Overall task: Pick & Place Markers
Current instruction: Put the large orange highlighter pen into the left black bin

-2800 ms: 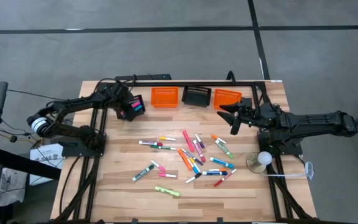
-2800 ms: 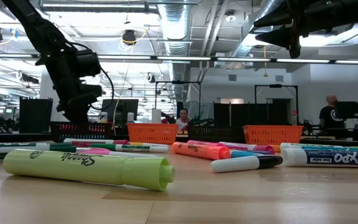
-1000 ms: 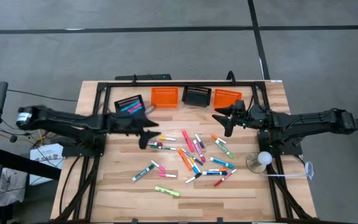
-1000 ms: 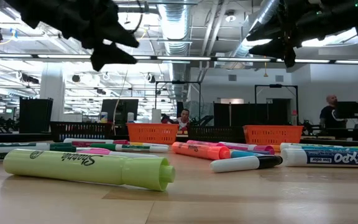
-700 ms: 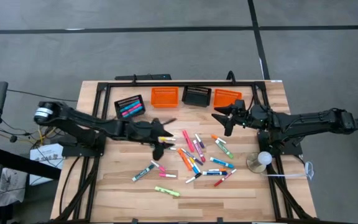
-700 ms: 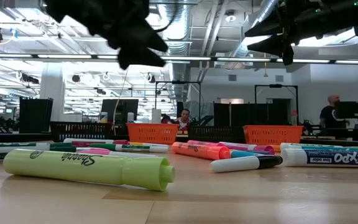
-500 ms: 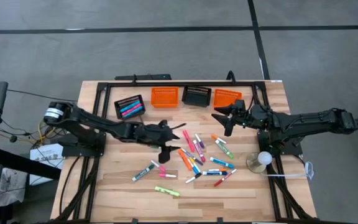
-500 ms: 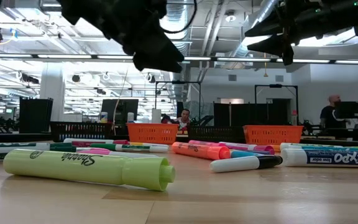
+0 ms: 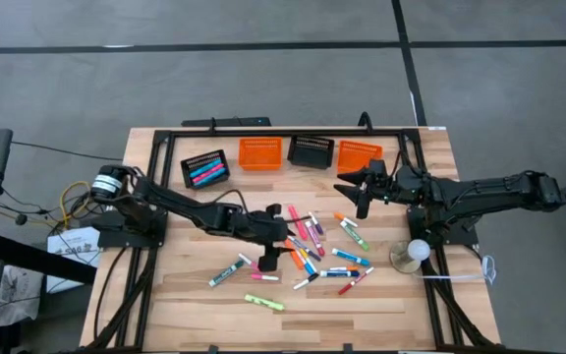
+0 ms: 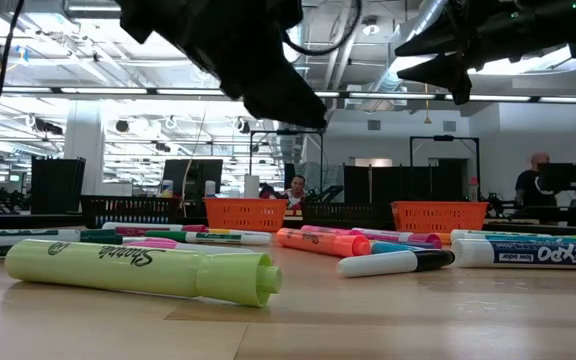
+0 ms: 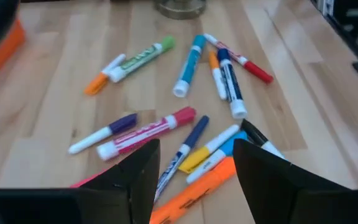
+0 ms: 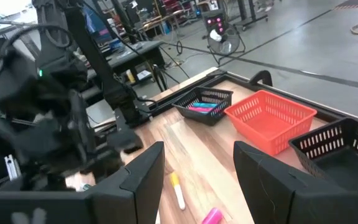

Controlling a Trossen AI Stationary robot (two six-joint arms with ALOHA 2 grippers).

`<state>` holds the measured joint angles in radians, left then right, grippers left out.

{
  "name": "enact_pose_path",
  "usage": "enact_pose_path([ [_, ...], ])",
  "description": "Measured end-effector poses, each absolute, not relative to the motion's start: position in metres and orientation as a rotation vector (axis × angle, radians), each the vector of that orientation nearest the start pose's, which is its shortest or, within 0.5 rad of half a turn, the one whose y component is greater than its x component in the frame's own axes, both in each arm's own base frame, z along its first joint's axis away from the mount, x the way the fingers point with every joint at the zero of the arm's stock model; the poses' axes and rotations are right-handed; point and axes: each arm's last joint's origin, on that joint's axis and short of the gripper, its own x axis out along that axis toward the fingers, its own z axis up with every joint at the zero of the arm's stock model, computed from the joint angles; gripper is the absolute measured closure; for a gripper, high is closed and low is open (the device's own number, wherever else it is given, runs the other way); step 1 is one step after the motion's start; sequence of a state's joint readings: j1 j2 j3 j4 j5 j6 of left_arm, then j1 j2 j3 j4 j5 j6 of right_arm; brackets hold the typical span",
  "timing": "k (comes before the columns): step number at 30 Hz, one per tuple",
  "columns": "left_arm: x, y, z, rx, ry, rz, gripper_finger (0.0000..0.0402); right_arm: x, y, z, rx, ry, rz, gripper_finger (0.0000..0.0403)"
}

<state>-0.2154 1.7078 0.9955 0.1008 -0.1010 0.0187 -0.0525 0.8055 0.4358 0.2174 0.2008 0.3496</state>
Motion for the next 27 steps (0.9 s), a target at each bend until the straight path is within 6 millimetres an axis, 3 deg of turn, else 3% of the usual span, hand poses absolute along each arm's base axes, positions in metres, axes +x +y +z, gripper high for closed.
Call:
enact_pose_path([
  [12, 0.376, -0.070, 0.154, 0.109, 0.724, -0.140, 0.0199, 0.182, -0.015, 0.246, 0.337, 0.118, -0.252, 0.0219],
  [23, 0.379, -0.071, 0.128, 0.118, 0.797, -0.169, 0.0199, 0.182, -0.014, 0.245, 0.335, 0.135, -0.228, 0.0219],
  [27, 0.379, -0.071, 0.128, 0.152, 0.792, -0.189, 0.0200, 0.181, -0.014, 0.244, 0.331, 0.148, -0.230, 0.0219],
])
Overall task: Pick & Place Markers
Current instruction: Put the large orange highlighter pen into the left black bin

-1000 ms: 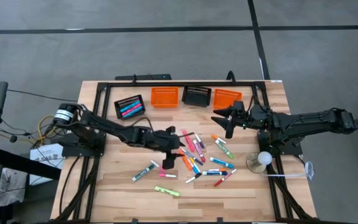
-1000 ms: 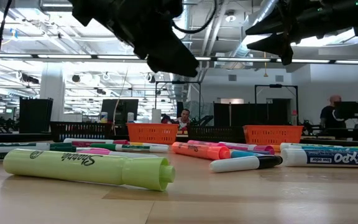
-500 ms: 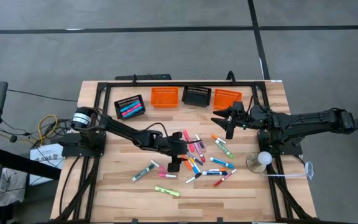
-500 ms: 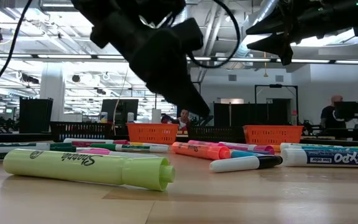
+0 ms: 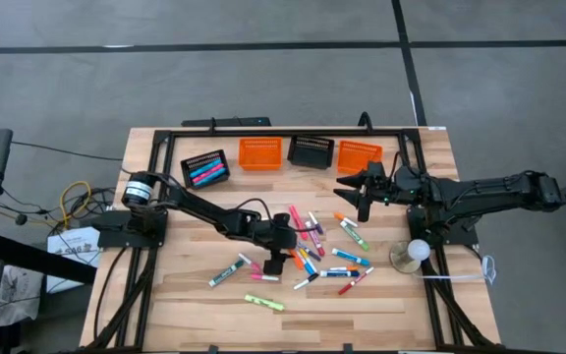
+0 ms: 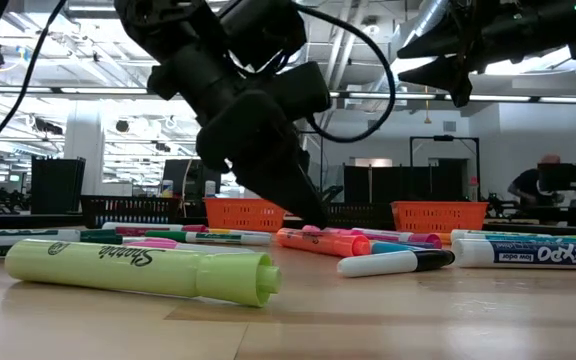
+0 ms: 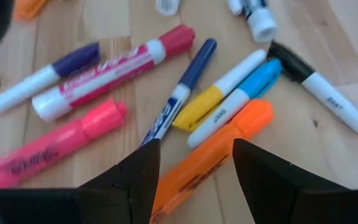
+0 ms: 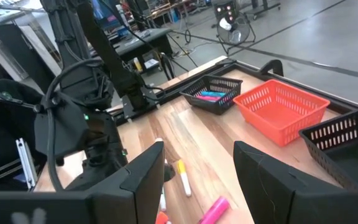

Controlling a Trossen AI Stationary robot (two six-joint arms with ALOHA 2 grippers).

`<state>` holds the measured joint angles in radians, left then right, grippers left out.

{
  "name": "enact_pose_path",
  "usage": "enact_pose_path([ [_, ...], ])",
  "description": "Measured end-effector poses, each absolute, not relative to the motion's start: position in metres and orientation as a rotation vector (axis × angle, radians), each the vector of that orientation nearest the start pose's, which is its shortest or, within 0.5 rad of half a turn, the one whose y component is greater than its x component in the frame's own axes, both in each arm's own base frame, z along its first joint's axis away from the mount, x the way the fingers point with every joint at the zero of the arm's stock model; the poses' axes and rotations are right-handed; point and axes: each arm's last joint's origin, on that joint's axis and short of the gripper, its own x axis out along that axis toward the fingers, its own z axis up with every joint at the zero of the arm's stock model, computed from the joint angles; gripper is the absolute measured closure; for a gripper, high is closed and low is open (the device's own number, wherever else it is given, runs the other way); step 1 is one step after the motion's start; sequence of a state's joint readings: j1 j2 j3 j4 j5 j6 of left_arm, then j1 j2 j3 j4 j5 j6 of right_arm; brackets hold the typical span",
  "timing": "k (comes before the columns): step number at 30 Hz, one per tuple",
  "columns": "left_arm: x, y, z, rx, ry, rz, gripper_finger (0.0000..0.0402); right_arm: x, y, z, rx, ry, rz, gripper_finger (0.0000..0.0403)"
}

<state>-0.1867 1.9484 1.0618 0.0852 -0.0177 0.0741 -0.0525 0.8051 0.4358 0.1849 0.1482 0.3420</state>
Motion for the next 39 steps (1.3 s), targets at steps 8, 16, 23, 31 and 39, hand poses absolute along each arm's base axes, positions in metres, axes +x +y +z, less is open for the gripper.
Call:
enact_pose_path([
  [8, 0.378, -0.068, 0.126, 0.185, 0.812, -0.228, 0.0202, 0.181, -0.014, 0.243, 0.330, 0.150, -0.230, 0.0219],
  [16, 0.379, -0.059, 0.126, 0.179, 0.814, -0.222, 0.0202, 0.181, -0.014, 0.243, 0.329, 0.149, -0.237, 0.0219],
  [23, 0.380, -0.056, 0.126, 0.205, 0.812, -0.250, 0.0202, 0.181, -0.014, 0.243, 0.329, 0.149, -0.237, 0.0219],
  [31, 0.378, -0.060, 0.125, 0.238, 0.817, -0.276, 0.0202, 0.181, -0.014, 0.243, 0.329, 0.149, -0.238, 0.0219],
  [39, 0.379, -0.053, 0.123, 0.221, 0.828, -0.274, 0.0202, 0.181, -0.014, 0.244, 0.329, 0.149, -0.238, 0.0219],
])
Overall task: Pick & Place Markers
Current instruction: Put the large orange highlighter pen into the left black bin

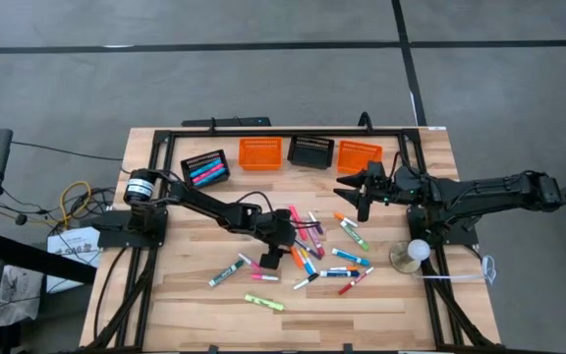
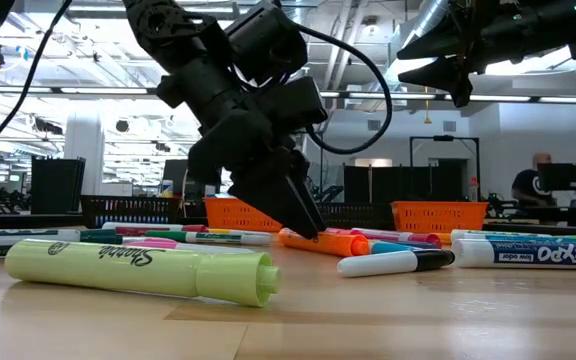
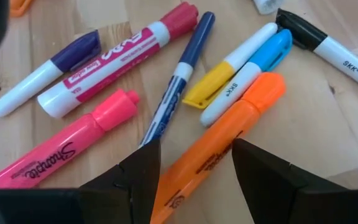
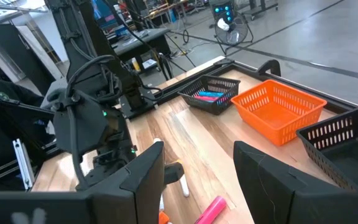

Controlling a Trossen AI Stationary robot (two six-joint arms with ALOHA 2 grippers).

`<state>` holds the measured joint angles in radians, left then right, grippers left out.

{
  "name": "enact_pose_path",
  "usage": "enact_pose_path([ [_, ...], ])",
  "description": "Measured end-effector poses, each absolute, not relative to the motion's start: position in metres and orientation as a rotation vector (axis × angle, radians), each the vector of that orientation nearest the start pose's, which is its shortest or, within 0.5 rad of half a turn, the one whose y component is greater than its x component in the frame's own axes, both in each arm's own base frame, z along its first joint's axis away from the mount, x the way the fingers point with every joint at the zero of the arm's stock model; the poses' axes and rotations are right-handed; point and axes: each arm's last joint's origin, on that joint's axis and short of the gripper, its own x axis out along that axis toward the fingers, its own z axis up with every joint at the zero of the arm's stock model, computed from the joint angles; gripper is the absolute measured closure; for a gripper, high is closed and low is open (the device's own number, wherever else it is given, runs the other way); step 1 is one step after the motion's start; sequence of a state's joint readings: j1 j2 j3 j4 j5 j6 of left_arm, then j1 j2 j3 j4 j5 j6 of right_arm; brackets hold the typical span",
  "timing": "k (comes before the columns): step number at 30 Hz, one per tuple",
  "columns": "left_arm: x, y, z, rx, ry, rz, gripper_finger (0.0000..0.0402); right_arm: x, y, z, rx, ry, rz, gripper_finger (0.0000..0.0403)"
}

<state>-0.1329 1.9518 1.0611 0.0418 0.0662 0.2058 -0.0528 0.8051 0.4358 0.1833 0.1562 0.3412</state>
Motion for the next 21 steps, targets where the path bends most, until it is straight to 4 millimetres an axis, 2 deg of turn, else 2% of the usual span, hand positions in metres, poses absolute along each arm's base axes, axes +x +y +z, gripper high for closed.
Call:
enact_pose_path([
  [12, 0.377, -0.058, 0.122, 0.263, 0.834, -0.318, 0.0202, 0.181, -0.014, 0.244, 0.329, 0.148, -0.238, 0.0219],
  [21, 0.379, -0.056, 0.110, 0.219, 0.871, -0.326, 0.0202, 0.181, -0.014, 0.244, 0.330, 0.144, -0.238, 0.0219],
])
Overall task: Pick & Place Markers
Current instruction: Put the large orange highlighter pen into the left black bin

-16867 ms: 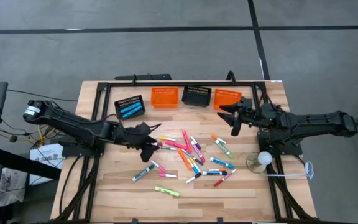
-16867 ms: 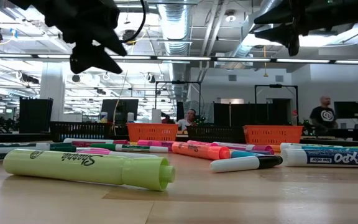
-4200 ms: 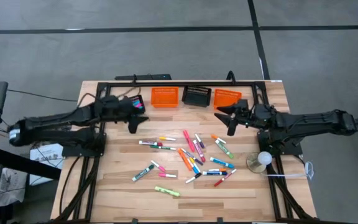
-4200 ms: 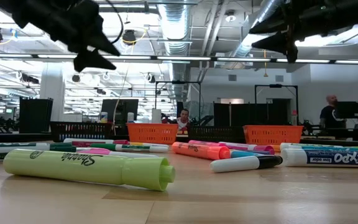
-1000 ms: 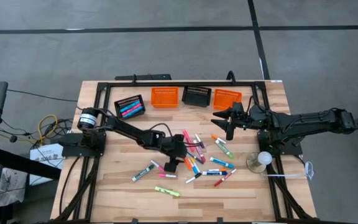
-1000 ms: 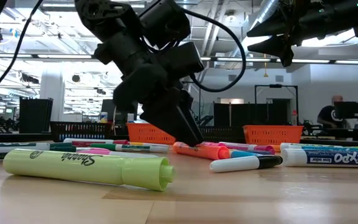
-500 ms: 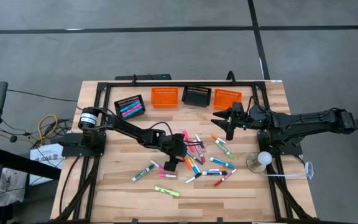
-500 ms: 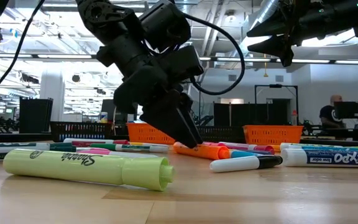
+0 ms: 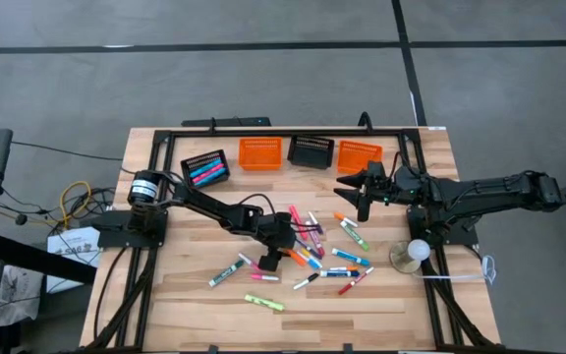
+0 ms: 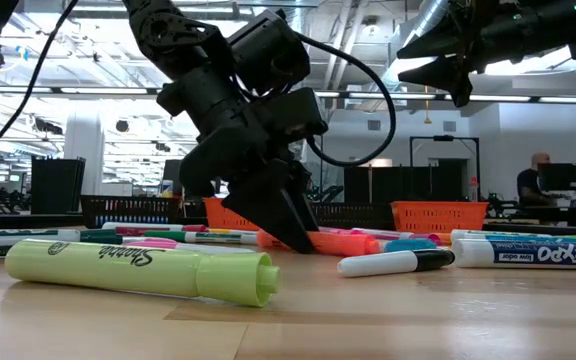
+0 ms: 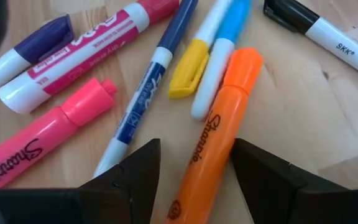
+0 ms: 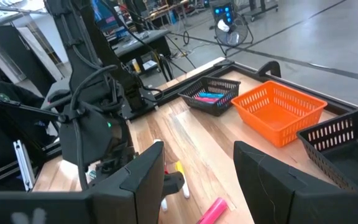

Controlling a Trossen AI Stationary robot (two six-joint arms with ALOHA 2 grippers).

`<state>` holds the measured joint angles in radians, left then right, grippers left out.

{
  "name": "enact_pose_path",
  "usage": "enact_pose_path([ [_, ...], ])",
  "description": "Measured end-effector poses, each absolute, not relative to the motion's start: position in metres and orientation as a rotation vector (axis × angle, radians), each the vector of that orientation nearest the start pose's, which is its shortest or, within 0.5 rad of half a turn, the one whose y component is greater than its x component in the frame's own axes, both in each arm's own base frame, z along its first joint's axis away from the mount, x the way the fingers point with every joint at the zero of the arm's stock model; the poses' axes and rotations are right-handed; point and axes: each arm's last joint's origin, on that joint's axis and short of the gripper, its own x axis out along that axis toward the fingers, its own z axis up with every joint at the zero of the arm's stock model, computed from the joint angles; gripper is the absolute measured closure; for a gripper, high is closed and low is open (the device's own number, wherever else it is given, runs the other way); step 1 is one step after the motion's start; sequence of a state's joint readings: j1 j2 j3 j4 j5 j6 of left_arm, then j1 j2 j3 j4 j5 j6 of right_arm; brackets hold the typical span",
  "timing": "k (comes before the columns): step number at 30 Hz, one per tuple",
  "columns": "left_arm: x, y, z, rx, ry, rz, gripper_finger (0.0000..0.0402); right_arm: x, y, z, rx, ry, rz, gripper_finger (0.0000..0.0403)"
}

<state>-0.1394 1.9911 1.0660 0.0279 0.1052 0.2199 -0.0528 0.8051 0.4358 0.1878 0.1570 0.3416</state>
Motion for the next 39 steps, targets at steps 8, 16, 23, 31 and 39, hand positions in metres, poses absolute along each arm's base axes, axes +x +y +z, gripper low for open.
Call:
enact_pose_path([
  [8, 0.377, -0.056, 0.110, 0.203, 0.896, -0.312, 0.0209, 0.181, -0.014, 0.244, 0.330, 0.144, -0.238, 0.0219],
  [16, 0.374, -0.058, 0.109, 0.173, 0.932, -0.305, 0.0276, 0.181, -0.014, 0.244, 0.330, 0.144, -0.238, 0.0219],
  [23, 0.374, -0.058, 0.108, 0.138, 0.941, -0.290, 0.0326, 0.181, -0.014, 0.244, 0.330, 0.144, -0.238, 0.0219],
  [31, 0.374, -0.058, 0.110, 0.133, 0.937, -0.285, 0.0317, 0.181, -0.014, 0.244, 0.330, 0.144, -0.238, 0.0219],
  [39, 0.368, -0.057, 0.143, 0.123, 0.875, -0.276, 0.0323, 0.181, -0.014, 0.244, 0.330, 0.144, -0.238, 0.0219],
])
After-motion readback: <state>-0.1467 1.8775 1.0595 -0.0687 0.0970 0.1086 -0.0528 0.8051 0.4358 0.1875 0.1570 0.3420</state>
